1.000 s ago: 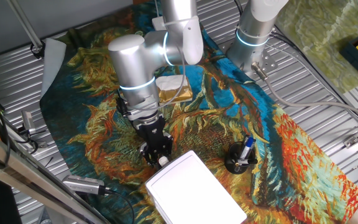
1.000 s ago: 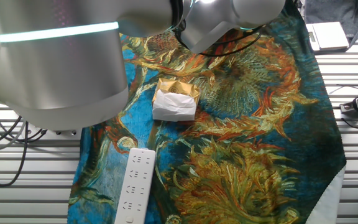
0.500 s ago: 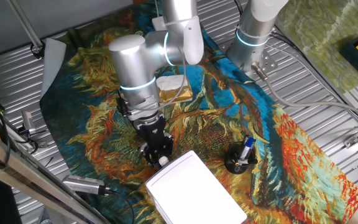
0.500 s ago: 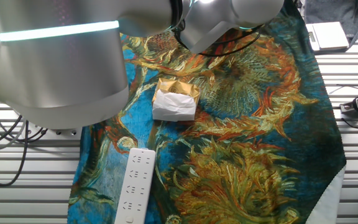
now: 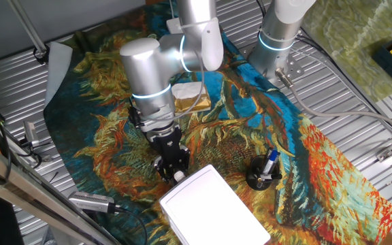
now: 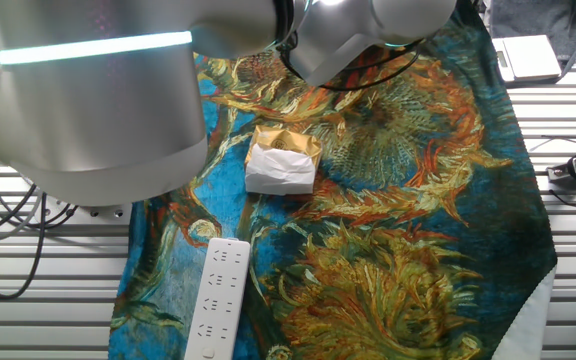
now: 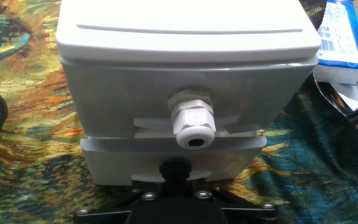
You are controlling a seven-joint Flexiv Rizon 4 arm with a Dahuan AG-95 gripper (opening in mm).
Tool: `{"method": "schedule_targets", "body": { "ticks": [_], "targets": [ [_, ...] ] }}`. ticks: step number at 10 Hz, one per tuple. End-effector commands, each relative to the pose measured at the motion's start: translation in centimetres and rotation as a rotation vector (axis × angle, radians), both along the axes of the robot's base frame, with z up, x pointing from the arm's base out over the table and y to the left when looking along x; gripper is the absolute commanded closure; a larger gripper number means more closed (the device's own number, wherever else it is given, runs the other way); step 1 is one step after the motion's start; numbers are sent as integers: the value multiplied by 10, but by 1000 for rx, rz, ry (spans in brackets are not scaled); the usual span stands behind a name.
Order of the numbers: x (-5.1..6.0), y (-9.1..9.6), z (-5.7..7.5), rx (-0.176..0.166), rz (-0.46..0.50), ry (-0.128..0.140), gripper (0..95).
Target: Grasp the handle and close the drawer
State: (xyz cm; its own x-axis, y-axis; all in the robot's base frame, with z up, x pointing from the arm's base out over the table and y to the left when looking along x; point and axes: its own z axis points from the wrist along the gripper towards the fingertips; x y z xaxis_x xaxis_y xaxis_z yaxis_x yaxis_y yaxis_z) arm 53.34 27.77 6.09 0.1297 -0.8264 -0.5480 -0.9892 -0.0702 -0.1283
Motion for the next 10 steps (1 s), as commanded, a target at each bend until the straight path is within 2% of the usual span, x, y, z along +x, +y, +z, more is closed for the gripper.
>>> {"method": "schedule_targets", "body": {
  "ticks": [1,3,4,5,10],
  "targets": [
    [0,0,-1,-12,-2,-1,950],
    [0,0,-1,-28,4,-4,950],
    [1,-1,1,-27,11,-10,570],
    [2,-2,2,-27,19,-15,380],
    [6,-24,8,-21,41,-32,380]
  ]
}}
